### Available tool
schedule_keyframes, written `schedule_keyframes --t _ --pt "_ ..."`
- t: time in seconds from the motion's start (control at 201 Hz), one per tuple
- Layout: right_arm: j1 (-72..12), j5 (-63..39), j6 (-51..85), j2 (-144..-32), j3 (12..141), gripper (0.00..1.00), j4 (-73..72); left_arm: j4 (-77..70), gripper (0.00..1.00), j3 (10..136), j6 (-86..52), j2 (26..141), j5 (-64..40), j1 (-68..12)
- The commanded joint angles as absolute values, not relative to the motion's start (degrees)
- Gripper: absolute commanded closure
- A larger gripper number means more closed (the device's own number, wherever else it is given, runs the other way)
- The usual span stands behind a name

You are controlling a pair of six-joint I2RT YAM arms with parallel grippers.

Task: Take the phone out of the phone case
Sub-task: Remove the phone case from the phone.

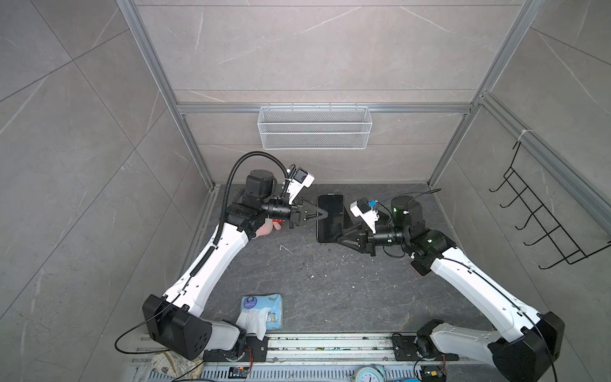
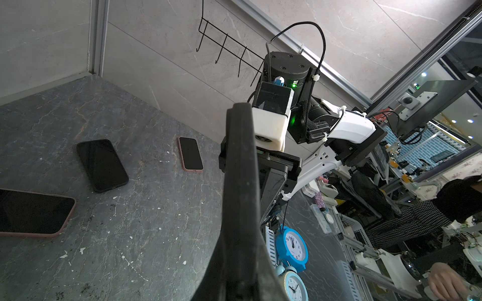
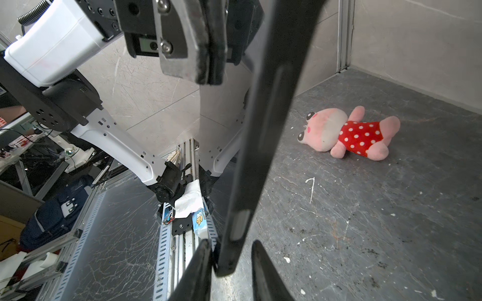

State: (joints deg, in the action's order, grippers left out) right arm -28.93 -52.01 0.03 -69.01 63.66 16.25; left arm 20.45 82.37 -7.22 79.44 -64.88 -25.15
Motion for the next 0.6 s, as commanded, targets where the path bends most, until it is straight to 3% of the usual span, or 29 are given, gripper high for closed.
schedule_keyframes --t 0.0,0.189,0.598 --pt "-29.3 -53.3 0.0 -69.0 63.6 0.78 14.3 16.5 1.00 82.7 -6.2 77.1 -67.1 -25.4" --pt "-29.2 -54.0 -0.3 -69.1 62.5 0.86 12.7 15.5 1.00 82.4 -7.0 77.6 -67.0 -25.3" --pt "-29.4 -55.0 -3.3 -69.1 60.6 0.92 11.8 12.5 1.00 82.4 -10.1 78.4 -67.1 -25.4"
